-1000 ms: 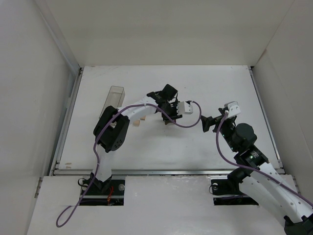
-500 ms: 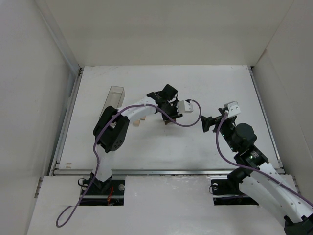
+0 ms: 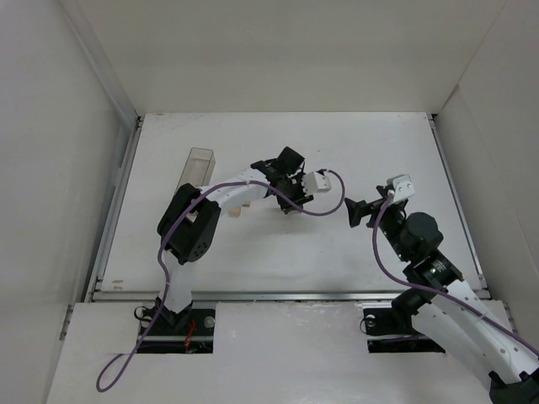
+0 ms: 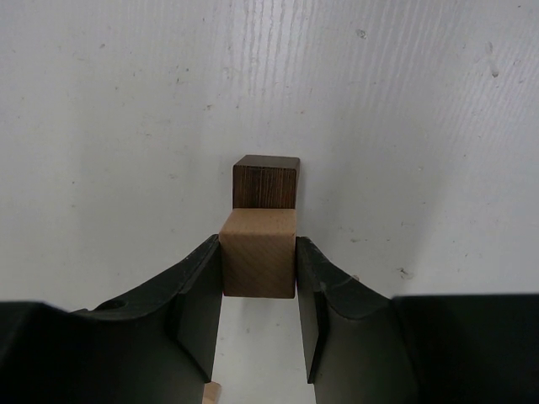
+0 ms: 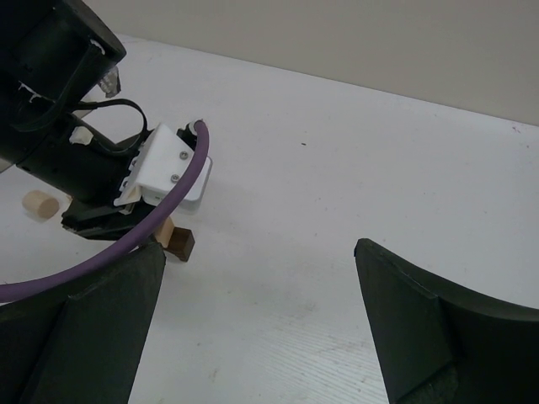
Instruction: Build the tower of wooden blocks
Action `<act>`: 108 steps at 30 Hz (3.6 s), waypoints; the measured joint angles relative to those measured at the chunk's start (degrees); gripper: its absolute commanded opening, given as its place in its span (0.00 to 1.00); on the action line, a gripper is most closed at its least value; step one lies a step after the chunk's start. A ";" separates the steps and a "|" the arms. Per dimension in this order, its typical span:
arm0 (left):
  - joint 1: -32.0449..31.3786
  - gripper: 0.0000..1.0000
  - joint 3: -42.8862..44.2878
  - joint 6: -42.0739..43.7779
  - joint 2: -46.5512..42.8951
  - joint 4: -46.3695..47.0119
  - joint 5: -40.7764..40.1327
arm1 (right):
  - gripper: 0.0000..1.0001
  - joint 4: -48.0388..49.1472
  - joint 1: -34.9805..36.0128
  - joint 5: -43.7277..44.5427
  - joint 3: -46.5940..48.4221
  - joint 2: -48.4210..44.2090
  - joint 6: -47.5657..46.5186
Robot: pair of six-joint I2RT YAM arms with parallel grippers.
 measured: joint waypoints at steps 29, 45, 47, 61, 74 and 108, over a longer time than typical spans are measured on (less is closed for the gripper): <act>-0.02 0.00 -0.63 -3.63 -0.02 2.60 -2.93 | 1.00 0.04 0.00 0.02 0.00 -0.48 0.00; -0.02 0.14 -0.63 -6.54 -0.02 2.80 -3.78 | 1.00 0.04 0.00 0.00 0.00 -0.48 0.00; -0.02 0.24 -0.63 -6.51 -0.02 2.84 -4.11 | 1.00 0.07 0.00 0.02 0.00 -0.48 0.00; -0.02 0.46 -0.63 -5.92 -0.02 2.71 -4.90 | 1.00 0.04 0.00 0.02 0.00 -0.48 0.00; -0.02 0.70 -0.63 -2.80 0.00 0.94 -2.75 | 1.00 0.04 0.00 0.00 0.00 -0.48 -0.31; 0.52 0.32 5.14 12.09 6.75 -4.55 3.10 | 1.00 0.04 0.00 -0.02 0.00 -0.39 -0.42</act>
